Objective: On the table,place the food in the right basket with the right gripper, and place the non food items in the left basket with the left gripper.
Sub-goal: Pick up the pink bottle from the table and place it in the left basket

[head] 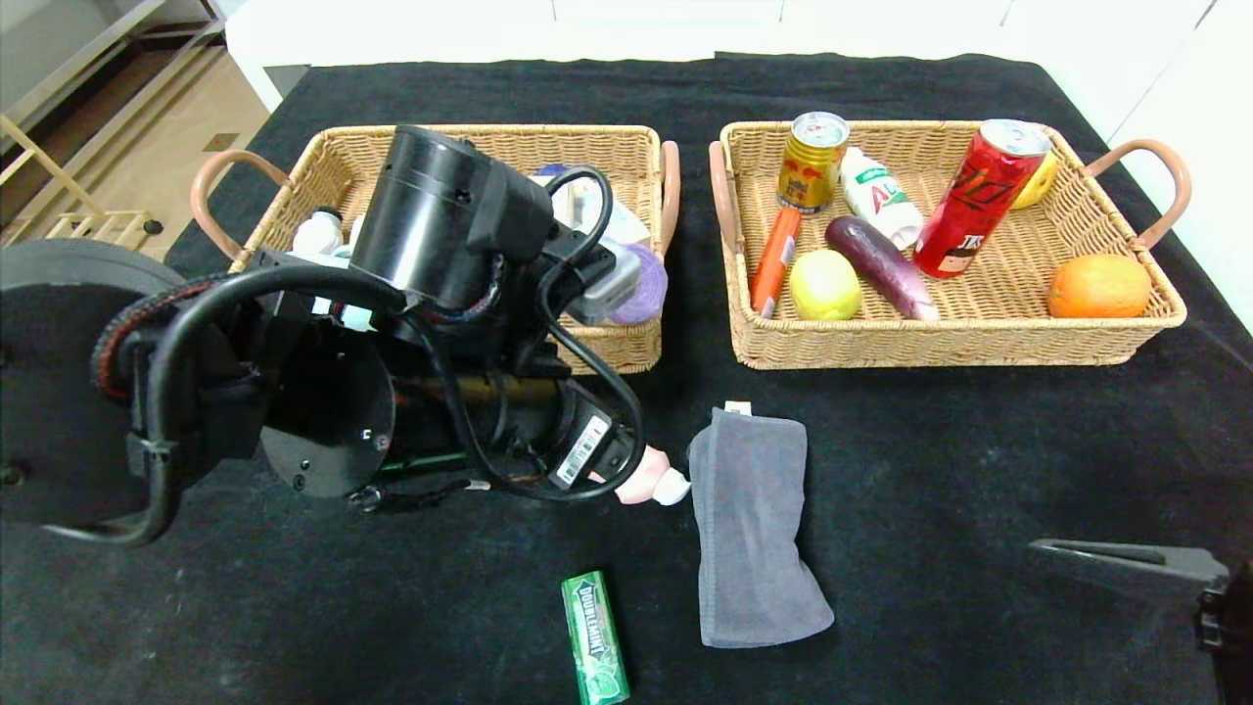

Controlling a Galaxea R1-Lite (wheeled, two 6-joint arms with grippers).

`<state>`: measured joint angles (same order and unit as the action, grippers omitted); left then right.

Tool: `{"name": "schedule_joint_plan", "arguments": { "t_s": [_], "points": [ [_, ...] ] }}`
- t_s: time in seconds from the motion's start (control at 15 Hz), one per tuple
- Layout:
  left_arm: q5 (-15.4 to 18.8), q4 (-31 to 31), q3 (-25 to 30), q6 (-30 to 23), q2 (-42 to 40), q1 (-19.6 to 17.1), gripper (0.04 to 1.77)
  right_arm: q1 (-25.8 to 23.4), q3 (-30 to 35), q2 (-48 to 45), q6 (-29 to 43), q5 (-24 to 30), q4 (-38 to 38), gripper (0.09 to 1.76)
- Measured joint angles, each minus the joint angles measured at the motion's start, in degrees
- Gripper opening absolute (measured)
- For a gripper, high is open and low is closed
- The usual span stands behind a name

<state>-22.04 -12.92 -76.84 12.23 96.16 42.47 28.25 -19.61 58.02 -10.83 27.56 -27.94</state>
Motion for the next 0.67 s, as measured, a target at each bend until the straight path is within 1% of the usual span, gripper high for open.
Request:
{"name": "schedule_joint_plan", "arguments": {
  "t_s": [0.07, 0.13, 0.2, 0.27, 0.4, 0.47, 0.6, 0.67],
  "points": [
    [1.76, -0.48, -0.34, 3.39, -0.29, -0.06, 1.72, -0.05, -0.01, 0.09, 0.0, -0.04, 0.0, 1.71],
    [4.46, -2.54, -1.3, 6.68, -0.77, -0.22, 1.72, -0.09, -0.06, 0.15, 0.0, -0.02, -0.04, 1.71],
    [6.22, -7.08, -2.84, 8.24, -1.23, -0.3, 1.72, -0.16, -0.15, 0.2, 0.0, -0.02, -0.11, 1.71],
    [7.16, -11.82, -4.8, 8.89, -1.51, -0.37, 1.72, -0.27, -0.22, 0.2, 0.0, 0.0, -0.11, 1.71],
    [8.64, -24.06, -10.79, 10.51, -1.6, -0.2, 1.72, -0.38, -0.23, 0.0, 0.0, 0.05, -0.11, 1.71],
    [8.92, -27.26, -13.29, 11.8, -1.27, 0.05, 1.72, -0.39, -0.3, -0.11, 0.02, 0.02, -0.15, 1.71],
    [9.12, -28.44, -16.02, 15.03, -0.1, 0.59, 1.72, -0.49, -0.37, -0.49, 0.0, 0.0, -0.2, 1.71],
    [9.09, -28.39, -16.69, 15.75, 0.5, 0.66, 1.72, -0.49, -0.41, -0.79, 0.02, 0.02, -0.22, 1.71]
  ]
}}
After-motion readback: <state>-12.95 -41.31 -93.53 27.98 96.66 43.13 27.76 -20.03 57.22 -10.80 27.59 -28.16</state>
